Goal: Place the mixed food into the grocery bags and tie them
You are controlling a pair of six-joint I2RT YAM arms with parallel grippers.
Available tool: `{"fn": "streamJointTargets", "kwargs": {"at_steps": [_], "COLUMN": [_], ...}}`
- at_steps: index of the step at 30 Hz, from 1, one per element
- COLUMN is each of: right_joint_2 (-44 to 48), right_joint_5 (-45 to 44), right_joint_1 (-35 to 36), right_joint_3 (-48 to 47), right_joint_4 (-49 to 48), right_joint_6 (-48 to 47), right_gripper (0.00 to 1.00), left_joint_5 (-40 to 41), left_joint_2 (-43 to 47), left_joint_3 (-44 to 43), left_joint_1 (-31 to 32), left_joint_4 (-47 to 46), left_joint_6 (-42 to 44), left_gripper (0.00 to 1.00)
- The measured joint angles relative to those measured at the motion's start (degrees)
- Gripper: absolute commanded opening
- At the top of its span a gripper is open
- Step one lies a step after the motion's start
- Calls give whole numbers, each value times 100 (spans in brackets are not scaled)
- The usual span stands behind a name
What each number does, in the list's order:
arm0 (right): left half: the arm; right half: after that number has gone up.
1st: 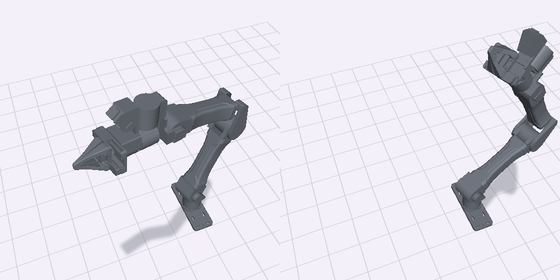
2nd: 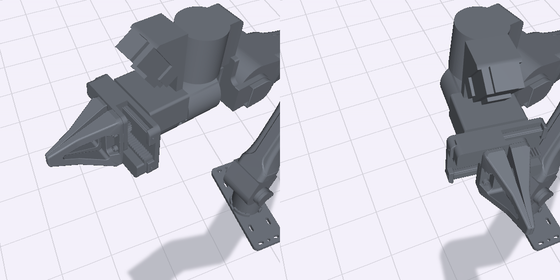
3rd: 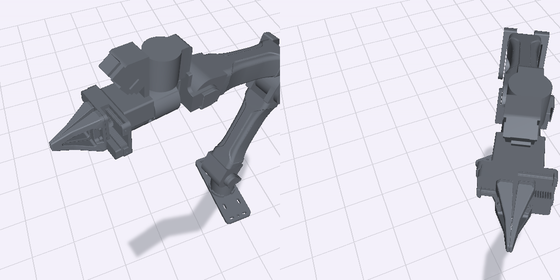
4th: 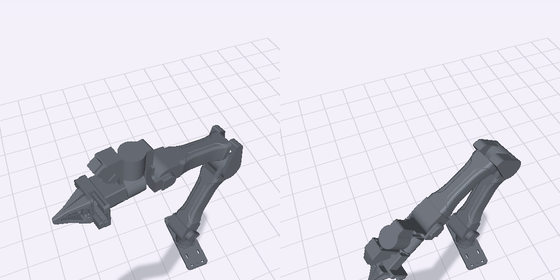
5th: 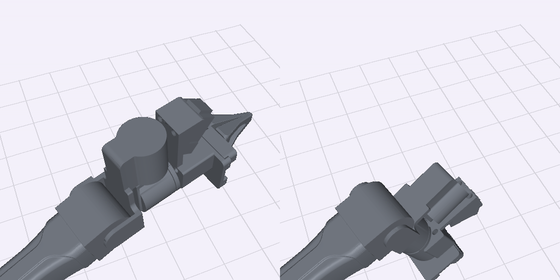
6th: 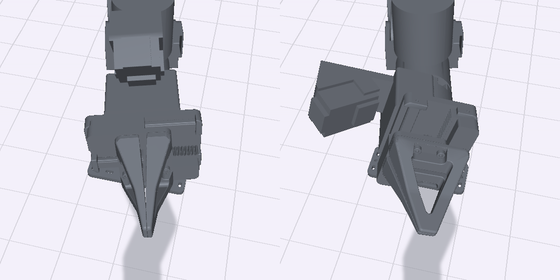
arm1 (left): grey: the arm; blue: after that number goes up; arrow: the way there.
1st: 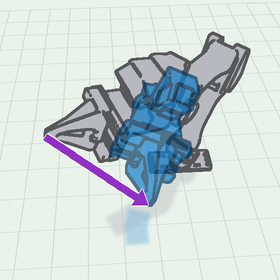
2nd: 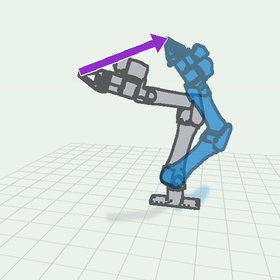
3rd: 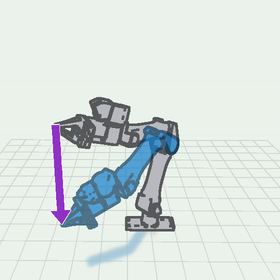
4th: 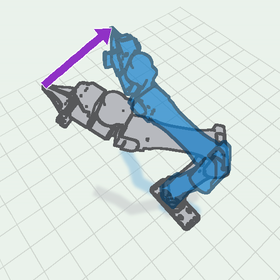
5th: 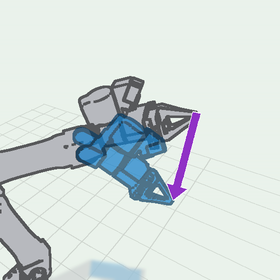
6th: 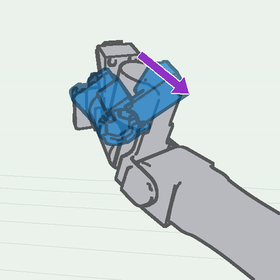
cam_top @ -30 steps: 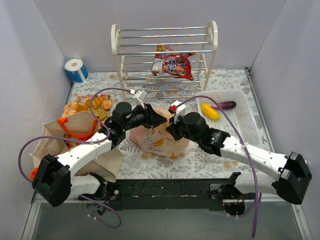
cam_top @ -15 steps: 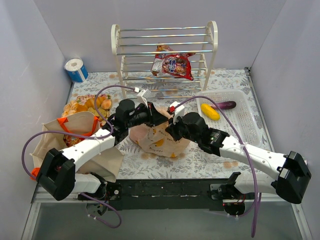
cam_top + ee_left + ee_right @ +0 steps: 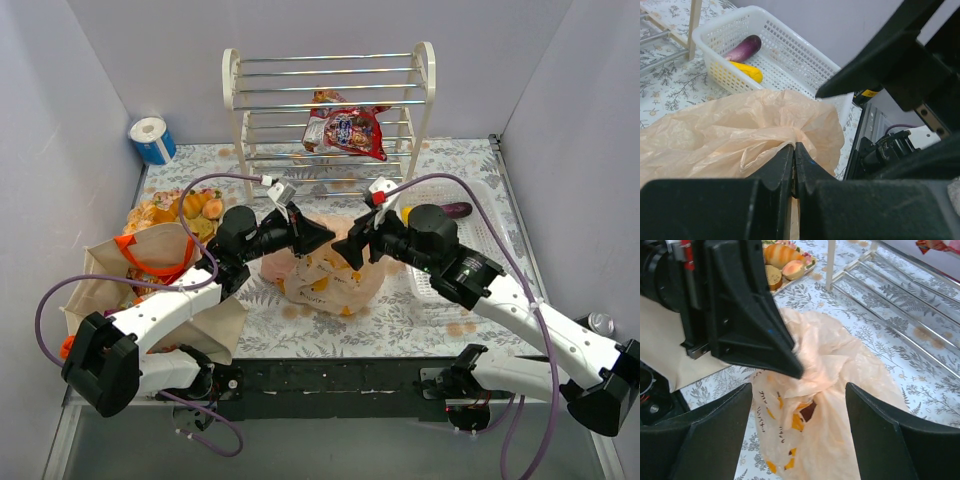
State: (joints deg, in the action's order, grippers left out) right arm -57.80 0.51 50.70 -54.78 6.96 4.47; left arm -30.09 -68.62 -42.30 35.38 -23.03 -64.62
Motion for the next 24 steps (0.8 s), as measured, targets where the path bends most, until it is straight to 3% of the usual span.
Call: {"fn": "streamJointTargets", "kwargs": {"at_steps": [6, 14, 19, 24], "right_joint_2": [-177, -754, -940, -1084], "right_joint_5": [621, 1582, 1523, 964], "right_joint_1": [-549, -638, -638, -581], "right_joint_3": [-20, 52, 101, 101], "right_joint_4": [-68, -205, -269, -262], "right_joint_6": [-181, -166, -157, -184], "right_gripper": [78, 61, 48, 41], "left_joint_5": [-66, -81, -79, -66], "left_joint_2": [17, 17, 17, 17], "left_joint_3": [127, 181, 221, 221], "left_joint_1": [0, 0, 0, 0], "left_joint_4": [-179, -310, -313, -319], "left_joint_6": [120, 155, 160, 166], "left_gripper": [0, 0, 0, 0]}}
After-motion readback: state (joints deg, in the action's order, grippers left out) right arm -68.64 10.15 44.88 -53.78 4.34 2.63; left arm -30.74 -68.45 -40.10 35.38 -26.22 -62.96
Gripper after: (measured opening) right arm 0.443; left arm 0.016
